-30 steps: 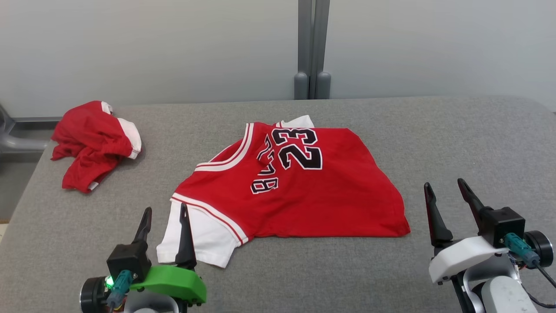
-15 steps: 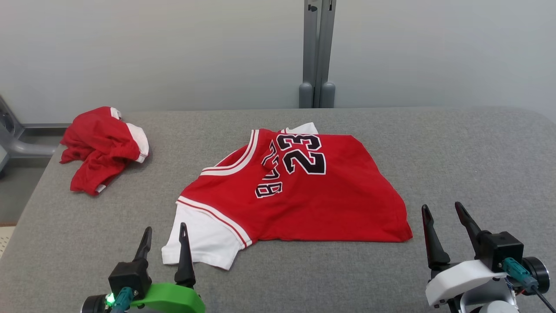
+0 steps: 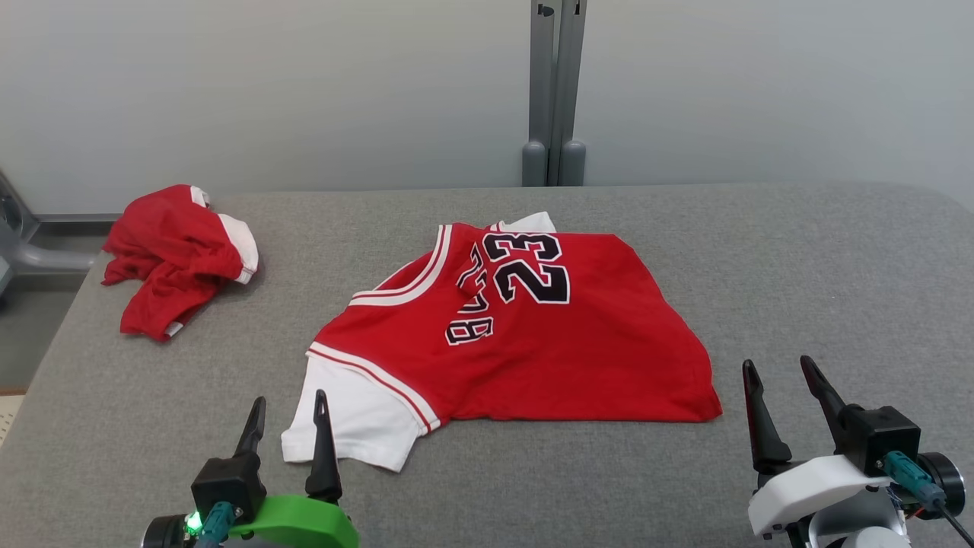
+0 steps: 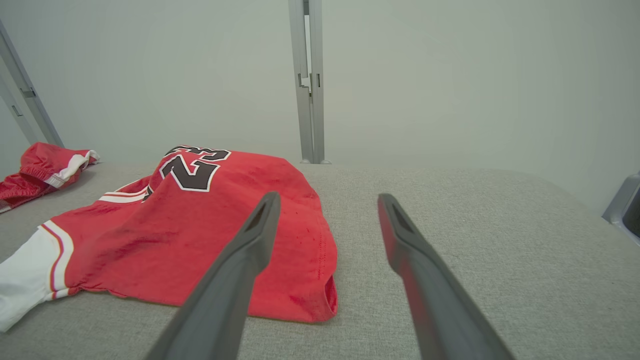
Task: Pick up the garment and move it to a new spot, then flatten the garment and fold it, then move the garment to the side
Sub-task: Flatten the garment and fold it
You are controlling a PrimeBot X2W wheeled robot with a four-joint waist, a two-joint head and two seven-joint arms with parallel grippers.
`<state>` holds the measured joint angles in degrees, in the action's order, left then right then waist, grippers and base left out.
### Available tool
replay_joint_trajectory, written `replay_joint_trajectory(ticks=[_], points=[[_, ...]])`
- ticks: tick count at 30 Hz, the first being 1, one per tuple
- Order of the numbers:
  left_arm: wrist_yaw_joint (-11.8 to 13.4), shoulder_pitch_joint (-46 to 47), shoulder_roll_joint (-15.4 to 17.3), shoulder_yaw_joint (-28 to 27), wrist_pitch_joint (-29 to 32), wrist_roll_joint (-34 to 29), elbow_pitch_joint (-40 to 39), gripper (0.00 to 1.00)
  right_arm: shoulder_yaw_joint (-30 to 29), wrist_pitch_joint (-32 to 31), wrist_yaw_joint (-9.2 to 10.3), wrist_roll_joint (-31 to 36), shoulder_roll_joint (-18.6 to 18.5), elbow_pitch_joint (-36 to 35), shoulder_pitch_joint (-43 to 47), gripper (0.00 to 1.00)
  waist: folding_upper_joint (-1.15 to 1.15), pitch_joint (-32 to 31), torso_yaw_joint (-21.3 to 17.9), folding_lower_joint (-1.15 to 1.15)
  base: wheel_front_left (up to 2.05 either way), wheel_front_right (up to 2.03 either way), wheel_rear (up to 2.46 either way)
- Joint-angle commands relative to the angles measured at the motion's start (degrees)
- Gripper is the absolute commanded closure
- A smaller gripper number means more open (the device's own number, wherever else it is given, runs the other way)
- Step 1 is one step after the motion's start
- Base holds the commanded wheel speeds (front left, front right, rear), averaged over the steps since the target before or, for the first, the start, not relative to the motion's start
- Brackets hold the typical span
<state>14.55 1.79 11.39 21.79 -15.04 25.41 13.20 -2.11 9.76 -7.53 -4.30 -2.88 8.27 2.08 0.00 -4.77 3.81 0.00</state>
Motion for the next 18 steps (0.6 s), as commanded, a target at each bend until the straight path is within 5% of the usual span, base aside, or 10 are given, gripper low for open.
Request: replay_joint_trajectory(ticks=[1, 9, 18], points=[[-0.31, -0.14, -0.14, -0.36, -0.19, -0.19, 0.19, 0.0, -0.03, 0.24, 0.08, -0.32, -0.03, 0.2, -0.27, 0.0, 0.0, 0.09, 0.01, 0.0, 0.0, 0.0, 0.0], [-0.76, 0.27, 0.05, -0.35, 0.22, -0.43, 1.62, 0.0, -0.05, 0.24, 0.08, -0.32, -0.03, 0.2, -0.73, 0.0, 0.0, 1.1, 0.1, 0.0, 0.0, 0.0, 0.0], [-1.69, 3.5, 0.87, -1.56, 12.04, 5.07, 8.63, 0.0, 1.24, 0.42, 0.08, -0.76, -0.05, 0.57, -1.87, 0.0, 0.0, 3.72, -0.72, 0.0, 0.0, 0.0, 0.0]])
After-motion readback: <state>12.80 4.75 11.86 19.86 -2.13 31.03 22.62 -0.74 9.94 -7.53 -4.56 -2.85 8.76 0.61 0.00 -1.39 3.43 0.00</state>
